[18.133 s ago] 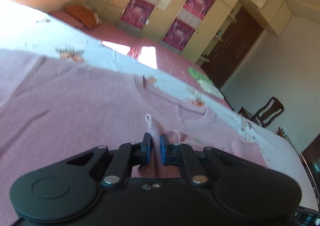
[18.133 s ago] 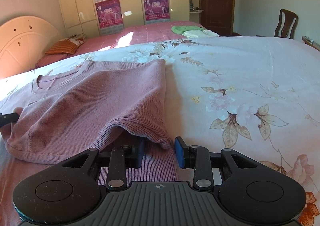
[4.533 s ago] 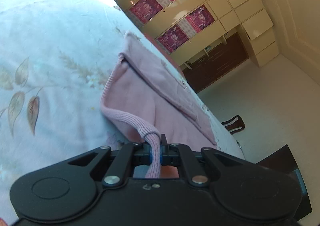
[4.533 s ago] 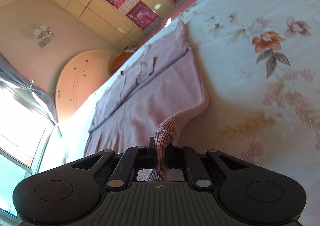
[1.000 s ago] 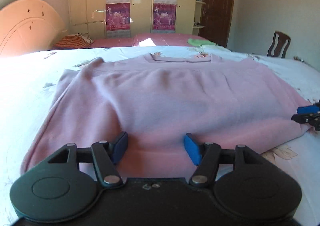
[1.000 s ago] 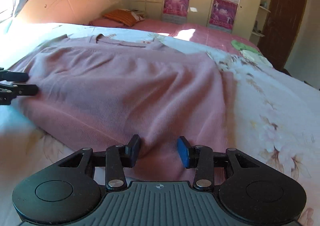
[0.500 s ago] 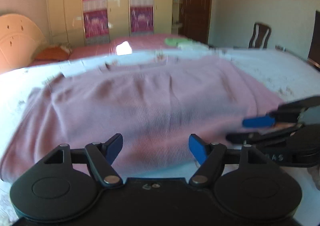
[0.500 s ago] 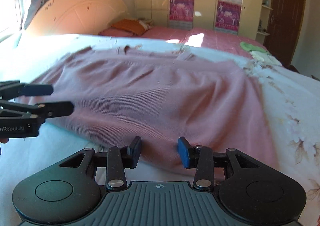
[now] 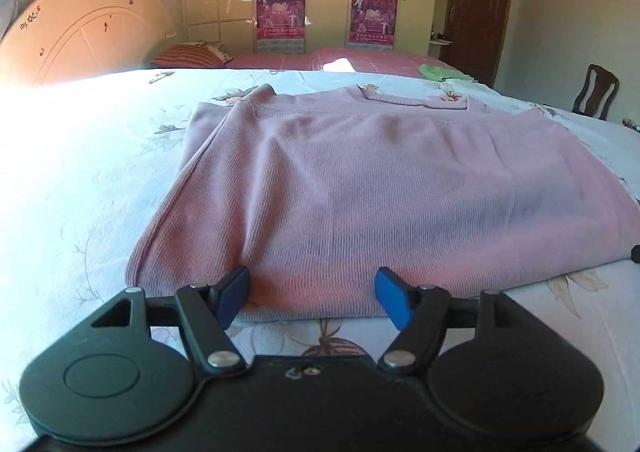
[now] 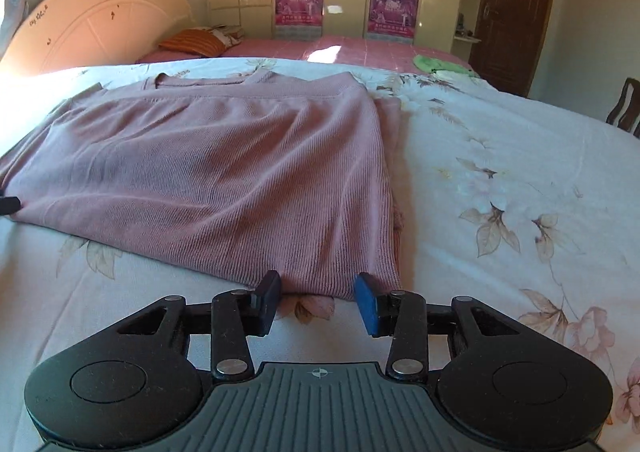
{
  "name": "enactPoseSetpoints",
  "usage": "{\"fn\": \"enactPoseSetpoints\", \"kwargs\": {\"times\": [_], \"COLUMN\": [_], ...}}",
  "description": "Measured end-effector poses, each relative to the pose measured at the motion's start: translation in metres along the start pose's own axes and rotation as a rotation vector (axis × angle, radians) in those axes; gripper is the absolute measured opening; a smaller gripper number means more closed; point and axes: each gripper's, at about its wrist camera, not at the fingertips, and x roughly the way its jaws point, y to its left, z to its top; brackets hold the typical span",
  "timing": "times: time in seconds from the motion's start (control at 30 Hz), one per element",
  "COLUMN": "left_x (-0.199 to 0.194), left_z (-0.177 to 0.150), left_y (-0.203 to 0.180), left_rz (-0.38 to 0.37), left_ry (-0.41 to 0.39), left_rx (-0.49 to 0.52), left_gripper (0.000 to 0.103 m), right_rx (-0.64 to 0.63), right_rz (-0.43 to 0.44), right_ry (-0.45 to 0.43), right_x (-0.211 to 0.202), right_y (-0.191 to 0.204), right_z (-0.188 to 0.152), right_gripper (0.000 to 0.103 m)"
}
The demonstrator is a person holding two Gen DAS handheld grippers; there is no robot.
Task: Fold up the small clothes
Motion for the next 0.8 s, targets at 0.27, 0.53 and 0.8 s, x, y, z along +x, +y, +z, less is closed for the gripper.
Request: {"fn": "enactPoseSetpoints", "kwargs": {"times": [0.27, 0.53, 0.8], "left_x": [0.003, 0.005, -0.011], "left_z": [-0.002, -0.003, 0.006], "left_y": [0.010, 0.009, 0.018], "left_rz": [0.015, 0.020, 0.064], "left_ry": [0.016, 0.007, -0.021], "left_rx": [-0.009, -0.004, -0.039], "left_gripper": [0.070, 0.071, 0.064], "right_rx": [0.041, 0.032, 0.040], "right_rz": [-0.039, -0.048, -0.040], "right_ry": [0.017, 0.033, -0.013], "right_x": [0.002, 0.009, -0.004], "right_y": [-0.008, -0.004, -0.006], "right_z": [0.008, 0.008, 0.016], "right_gripper": [0.040, 0.040, 0.040]}}
